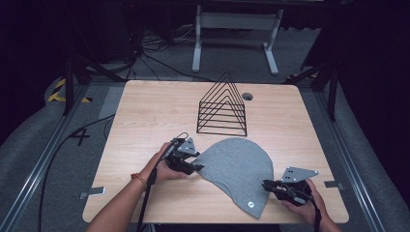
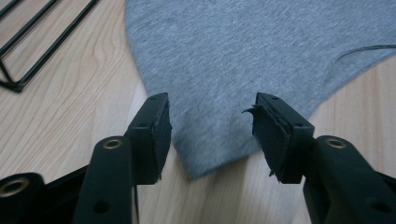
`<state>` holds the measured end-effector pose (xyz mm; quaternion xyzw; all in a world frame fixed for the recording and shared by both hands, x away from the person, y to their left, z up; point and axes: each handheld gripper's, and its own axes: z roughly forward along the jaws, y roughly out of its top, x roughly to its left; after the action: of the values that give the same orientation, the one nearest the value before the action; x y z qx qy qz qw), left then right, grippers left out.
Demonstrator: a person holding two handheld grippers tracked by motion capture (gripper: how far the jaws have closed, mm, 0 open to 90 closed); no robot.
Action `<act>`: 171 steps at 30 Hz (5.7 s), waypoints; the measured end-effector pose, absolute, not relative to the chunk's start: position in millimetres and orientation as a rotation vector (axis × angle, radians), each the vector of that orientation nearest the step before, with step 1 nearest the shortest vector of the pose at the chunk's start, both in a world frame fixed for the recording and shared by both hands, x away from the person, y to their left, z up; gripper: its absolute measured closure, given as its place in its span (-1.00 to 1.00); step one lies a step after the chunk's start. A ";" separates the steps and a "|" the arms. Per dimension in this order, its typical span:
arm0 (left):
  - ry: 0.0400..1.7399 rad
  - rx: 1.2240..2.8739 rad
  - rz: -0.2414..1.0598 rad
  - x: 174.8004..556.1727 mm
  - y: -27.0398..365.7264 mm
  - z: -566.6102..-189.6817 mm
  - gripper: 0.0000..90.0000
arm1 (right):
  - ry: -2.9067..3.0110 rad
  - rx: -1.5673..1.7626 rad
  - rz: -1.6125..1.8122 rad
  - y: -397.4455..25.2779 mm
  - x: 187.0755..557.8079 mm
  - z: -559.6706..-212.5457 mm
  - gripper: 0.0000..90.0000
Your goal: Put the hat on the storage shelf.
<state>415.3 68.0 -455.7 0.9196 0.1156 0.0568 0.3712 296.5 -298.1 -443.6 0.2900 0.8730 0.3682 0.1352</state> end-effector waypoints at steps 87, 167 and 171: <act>0.649 2.305 0.223 437.8 57.9 -464.7 -0.21 | 2.491 1.086 0.880 -271.2 420.2 -451.0 -0.15; 0.331 2.046 0.457 421.6 58.8 -272.8 0.94 | 2.171 0.755 1.231 -270.4 392.1 -268.7 0.90; 0.336 2.039 0.486 427.2 59.8 -256.4 0.94 | 2.144 0.757 1.246 -271.3 397.9 -253.4 0.90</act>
<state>427.2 59.8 -256.4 0.8386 0.1380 0.2000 0.4875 397.9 -271.3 -253.4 0.2810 0.7959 0.4626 0.2711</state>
